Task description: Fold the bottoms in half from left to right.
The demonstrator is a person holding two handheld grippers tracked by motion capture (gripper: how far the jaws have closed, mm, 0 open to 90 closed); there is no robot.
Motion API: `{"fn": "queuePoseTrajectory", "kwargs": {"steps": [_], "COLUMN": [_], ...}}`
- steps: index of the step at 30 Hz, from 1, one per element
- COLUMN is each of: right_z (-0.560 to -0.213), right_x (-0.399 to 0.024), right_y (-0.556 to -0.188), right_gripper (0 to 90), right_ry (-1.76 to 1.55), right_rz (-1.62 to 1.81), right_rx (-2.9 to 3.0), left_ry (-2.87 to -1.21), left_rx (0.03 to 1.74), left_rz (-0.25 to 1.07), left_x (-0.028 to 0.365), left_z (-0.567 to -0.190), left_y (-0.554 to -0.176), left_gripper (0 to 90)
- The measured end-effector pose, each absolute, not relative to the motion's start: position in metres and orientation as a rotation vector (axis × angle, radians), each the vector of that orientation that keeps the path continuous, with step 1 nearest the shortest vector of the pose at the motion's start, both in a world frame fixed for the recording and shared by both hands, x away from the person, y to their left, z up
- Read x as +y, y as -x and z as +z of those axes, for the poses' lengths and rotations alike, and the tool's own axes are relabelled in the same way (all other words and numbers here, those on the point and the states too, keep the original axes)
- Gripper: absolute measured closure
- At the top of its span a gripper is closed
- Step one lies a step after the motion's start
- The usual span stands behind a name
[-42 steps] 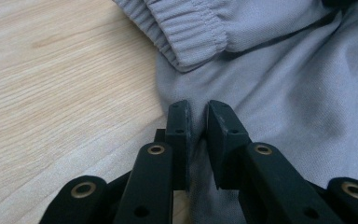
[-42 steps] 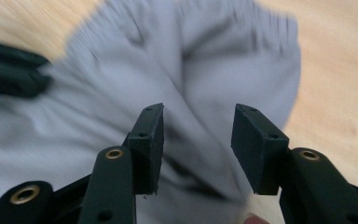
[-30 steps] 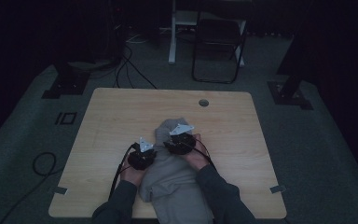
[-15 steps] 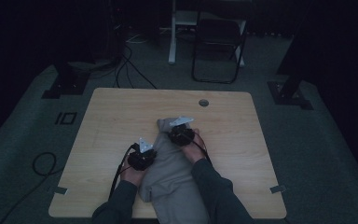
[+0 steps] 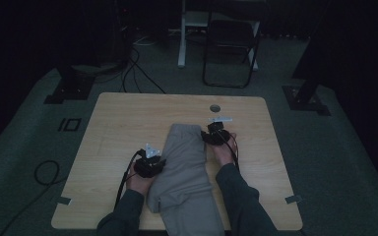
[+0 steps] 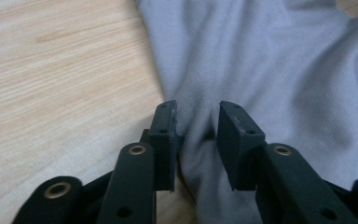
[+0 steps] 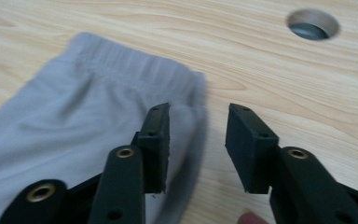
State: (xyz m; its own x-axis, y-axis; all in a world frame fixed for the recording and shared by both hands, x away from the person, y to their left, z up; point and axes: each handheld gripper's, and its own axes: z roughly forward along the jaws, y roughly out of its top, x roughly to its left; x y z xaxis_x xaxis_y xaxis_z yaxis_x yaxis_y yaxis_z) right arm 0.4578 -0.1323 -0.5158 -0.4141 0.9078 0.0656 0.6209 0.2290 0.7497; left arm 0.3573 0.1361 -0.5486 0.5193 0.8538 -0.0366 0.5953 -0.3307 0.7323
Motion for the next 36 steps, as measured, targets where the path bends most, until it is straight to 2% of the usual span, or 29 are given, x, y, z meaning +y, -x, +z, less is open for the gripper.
{"fn": "queuePoseTrajectory", "kwargs": {"steps": [4, 10, 16, 36], "right_z": [-0.518, -0.534, -0.547, -0.547], "right_x": [-0.124, -0.115, -0.117, -0.123], "right_y": [-0.45, -0.449, -0.448, -0.421], "right_gripper": [58.1, 59.0, 59.6, 60.7], "right_ry": [-1.33, -1.318, -1.308, -1.247], "right_rz": [1.057, 0.999, 0.963, 0.952], "right_rx": [2.176, 2.251, 2.286, 2.312], "left_ry": [-2.016, -2.047, -2.115, -2.114], "left_rx": [1.184, 1.177, 1.165, 1.134], "left_rz": [0.469, 0.476, 0.448, 0.44], "left_x": [0.136, 0.119, 0.103, 0.1], "left_z": [-0.538, -0.531, -0.542, -0.549], "left_y": [-0.369, -0.398, -0.41, -0.38], "left_gripper": [66.1, 65.4, 76.3, 79.6]}}
